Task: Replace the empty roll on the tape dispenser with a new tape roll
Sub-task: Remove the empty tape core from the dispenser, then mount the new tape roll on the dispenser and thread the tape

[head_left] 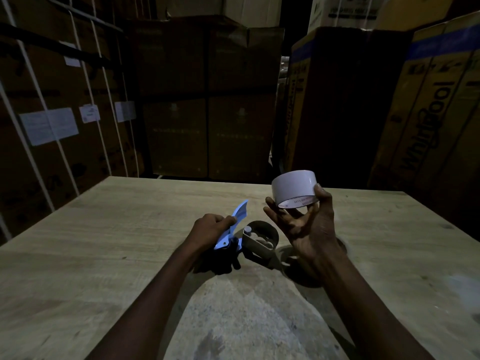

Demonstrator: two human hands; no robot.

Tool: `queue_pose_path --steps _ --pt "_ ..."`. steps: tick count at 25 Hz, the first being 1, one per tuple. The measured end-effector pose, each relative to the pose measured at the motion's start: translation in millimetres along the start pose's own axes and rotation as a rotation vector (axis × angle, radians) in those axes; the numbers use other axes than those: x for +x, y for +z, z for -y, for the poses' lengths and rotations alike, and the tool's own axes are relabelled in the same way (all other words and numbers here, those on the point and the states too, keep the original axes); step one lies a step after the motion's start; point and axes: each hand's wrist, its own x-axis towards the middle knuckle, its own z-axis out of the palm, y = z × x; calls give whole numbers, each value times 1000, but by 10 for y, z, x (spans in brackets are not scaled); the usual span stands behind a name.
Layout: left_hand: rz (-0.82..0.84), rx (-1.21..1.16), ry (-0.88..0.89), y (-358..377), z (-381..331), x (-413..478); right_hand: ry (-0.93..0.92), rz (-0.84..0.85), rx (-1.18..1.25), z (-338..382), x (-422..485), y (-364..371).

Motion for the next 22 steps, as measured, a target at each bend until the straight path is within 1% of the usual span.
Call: queue_pose_path --steps 3,5,6,8,10,14,16,19,22 --pt "23 36 24 -15 -21 -20 -42 22 5 -9 57 -63" --pt "48 37 27 -23 -28 -36 -130 6 -116 -7 110 -98" --pt "60 39 33 -26 -28 -38 -214 -19 -260 -4 125 -105" --pt "78 51 39 -28 -38 -44 -441 -70 -639 -3 131 -111" --pt "85 61 25 -32 -69 -60 -610 -84 -900 -22 119 -120" --pt "117 65 14 -25 -63 -57 -694 -85 -1179 -95 104 -116" --pt "118 70 14 -27 -34 -33 -771 -104 -1338 -131 103 -114" --pt "133 84 20 -34 -17 -20 -878 -84 -1465 -158 91 -122" --pt "144 93 29 -38 10 1 -894 -85 -1573 -154 109 -141"
